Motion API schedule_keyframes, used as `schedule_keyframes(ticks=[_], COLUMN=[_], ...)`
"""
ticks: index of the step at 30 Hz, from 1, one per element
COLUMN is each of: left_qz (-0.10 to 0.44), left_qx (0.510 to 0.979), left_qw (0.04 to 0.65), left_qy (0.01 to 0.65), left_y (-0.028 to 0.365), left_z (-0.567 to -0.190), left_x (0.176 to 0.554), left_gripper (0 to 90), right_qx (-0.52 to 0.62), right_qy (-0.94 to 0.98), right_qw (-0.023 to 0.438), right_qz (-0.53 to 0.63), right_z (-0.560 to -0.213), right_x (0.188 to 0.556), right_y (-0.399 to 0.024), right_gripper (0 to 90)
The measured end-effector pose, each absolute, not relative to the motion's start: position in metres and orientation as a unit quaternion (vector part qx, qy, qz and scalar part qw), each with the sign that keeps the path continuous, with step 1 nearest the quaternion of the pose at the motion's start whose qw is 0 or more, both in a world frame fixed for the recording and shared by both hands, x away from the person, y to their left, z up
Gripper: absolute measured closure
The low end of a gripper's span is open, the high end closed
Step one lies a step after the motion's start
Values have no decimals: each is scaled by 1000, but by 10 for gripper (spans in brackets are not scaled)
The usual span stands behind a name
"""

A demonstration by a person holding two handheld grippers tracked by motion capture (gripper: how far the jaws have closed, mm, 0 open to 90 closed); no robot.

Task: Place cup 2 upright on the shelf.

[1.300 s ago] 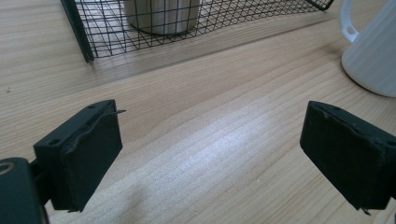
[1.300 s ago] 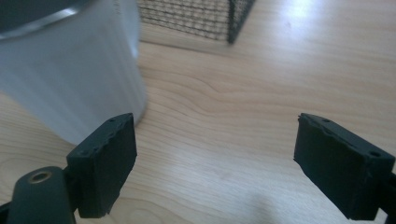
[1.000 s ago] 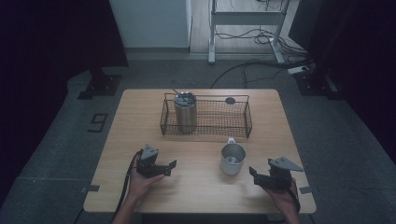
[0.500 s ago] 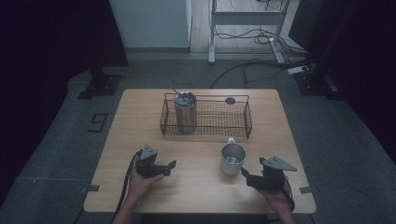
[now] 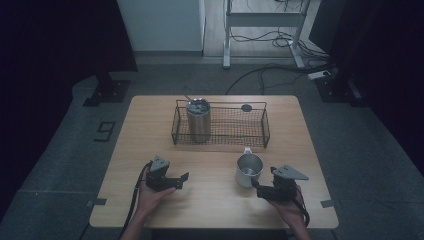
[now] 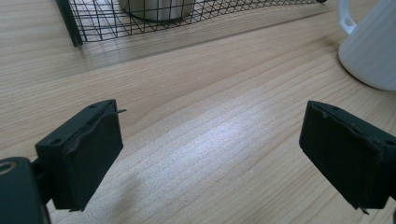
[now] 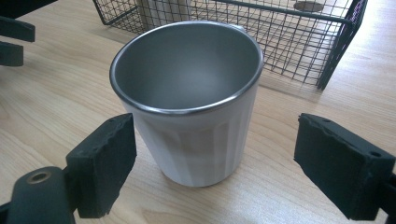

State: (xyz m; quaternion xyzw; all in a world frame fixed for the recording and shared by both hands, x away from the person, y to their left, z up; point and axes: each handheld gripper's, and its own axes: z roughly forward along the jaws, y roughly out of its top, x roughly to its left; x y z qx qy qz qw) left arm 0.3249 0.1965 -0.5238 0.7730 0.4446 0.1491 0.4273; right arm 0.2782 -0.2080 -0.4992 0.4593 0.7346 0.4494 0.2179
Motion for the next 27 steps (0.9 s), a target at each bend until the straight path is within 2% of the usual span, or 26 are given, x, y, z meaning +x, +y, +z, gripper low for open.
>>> schedule_keyframes(ticks=[14,27], left_qz=[143,140], left_qx=[773,772], left_qw=[430,432], left_qy=[445,445], left_y=[199,201], left_z=[-525,-525], left_x=[324,321], left_gripper=[59,60], right_qx=[444,443], right_qy=[742,747], right_qw=[214,222], right_qz=[454,443], right_z=[-498,-500], right_x=[287,302], right_y=[-197,-176], right_gripper=[103,35])
